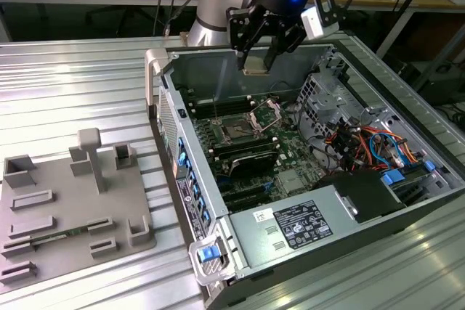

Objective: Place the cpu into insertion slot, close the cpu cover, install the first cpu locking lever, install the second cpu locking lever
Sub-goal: 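Place the cpu into insertion slot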

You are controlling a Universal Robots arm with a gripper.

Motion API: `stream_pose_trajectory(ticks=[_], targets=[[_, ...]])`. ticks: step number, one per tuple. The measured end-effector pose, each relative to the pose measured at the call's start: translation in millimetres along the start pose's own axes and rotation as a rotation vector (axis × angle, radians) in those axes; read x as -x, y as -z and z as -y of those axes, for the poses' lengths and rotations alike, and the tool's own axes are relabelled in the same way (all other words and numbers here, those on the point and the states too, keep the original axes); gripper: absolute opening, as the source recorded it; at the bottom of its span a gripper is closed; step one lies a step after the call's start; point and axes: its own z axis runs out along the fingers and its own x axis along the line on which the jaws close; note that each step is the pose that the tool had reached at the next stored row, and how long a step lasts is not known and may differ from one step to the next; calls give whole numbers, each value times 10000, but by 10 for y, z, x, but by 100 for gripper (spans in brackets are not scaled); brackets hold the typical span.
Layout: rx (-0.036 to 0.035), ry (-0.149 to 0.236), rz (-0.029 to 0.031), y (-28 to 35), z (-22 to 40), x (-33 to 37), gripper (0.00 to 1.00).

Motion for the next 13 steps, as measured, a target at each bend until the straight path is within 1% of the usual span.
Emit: stream_pose_trajectory(ticks=[10, 11, 12, 13], targets=[[2, -144, 12, -1, 5, -36, 55], [3, -222, 19, -2, 5, -36, 55], [7, -436, 38, -3, 6, -37, 55], [9, -539, 48, -4, 6, -37, 55]])
